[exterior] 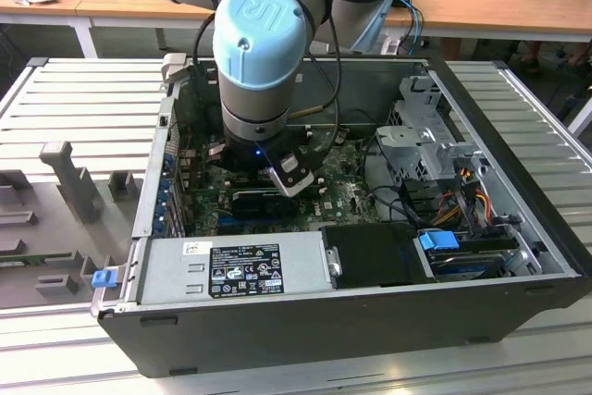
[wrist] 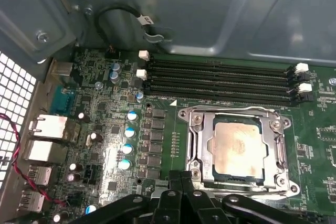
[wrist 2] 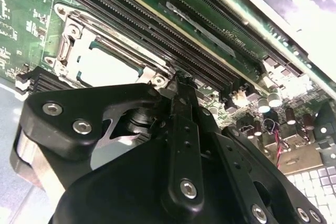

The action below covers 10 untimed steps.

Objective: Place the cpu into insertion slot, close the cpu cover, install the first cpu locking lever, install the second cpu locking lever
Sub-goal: 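Install the second cpu locking lever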

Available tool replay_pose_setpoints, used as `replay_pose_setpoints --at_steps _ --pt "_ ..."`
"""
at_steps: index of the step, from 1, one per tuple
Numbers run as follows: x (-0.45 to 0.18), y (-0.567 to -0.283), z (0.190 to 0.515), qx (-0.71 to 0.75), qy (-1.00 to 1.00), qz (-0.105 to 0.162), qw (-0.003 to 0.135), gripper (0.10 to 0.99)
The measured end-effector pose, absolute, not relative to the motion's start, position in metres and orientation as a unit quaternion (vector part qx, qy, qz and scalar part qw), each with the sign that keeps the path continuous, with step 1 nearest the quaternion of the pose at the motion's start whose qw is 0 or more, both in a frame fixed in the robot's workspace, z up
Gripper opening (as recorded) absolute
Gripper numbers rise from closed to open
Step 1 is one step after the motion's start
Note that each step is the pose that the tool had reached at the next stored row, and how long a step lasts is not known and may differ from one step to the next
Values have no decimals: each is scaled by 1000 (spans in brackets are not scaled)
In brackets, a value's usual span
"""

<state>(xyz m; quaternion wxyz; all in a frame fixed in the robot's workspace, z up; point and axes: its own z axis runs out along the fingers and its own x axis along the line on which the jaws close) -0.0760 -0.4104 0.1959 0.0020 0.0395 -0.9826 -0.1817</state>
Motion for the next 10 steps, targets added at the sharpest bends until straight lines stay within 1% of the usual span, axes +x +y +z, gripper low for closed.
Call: replay_pose_setpoints --at_steps 6,10 --pt "-76 -410 191 40 -982 -187 2 106" --pt "-76 -410 201 40 -981 -188 2 106"
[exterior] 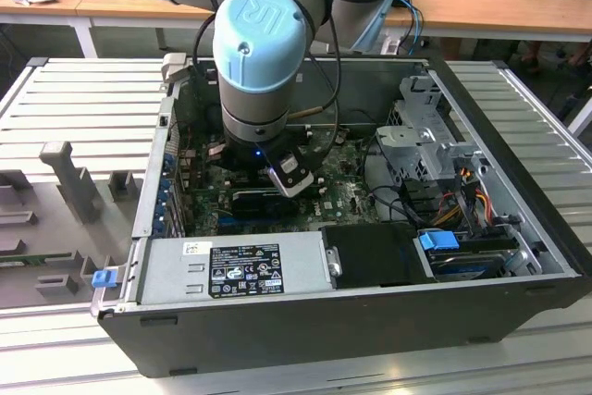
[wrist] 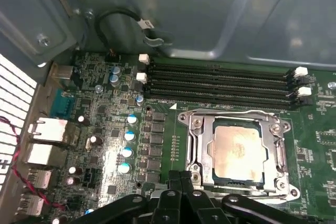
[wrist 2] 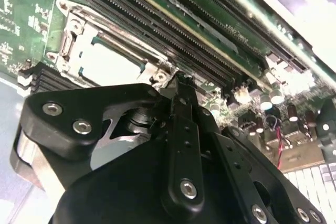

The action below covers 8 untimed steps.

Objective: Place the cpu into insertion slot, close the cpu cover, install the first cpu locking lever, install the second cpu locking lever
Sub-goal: 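Install the second cpu locking lever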

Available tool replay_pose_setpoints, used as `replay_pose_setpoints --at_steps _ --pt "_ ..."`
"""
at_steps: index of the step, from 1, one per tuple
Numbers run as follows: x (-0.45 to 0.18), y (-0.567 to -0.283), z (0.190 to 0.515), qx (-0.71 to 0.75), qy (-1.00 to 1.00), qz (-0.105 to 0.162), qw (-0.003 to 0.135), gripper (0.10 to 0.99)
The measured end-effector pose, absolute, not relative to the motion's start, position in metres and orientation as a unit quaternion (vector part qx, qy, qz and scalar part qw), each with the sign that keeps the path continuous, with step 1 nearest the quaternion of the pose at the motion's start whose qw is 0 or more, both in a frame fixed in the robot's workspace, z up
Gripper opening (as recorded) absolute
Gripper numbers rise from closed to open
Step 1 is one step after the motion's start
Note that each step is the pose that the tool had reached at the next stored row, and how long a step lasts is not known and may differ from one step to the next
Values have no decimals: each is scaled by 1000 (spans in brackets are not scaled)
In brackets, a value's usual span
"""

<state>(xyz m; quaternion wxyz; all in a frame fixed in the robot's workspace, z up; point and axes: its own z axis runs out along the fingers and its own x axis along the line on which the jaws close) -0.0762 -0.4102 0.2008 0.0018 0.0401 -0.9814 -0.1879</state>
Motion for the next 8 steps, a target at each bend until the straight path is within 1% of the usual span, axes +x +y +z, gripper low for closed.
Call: replay_pose_setpoints --at_steps 5,8 --pt "-76 -410 216 40 -981 -188 2 106" --pt "-76 -410 220 40 -981 -188 3 106"
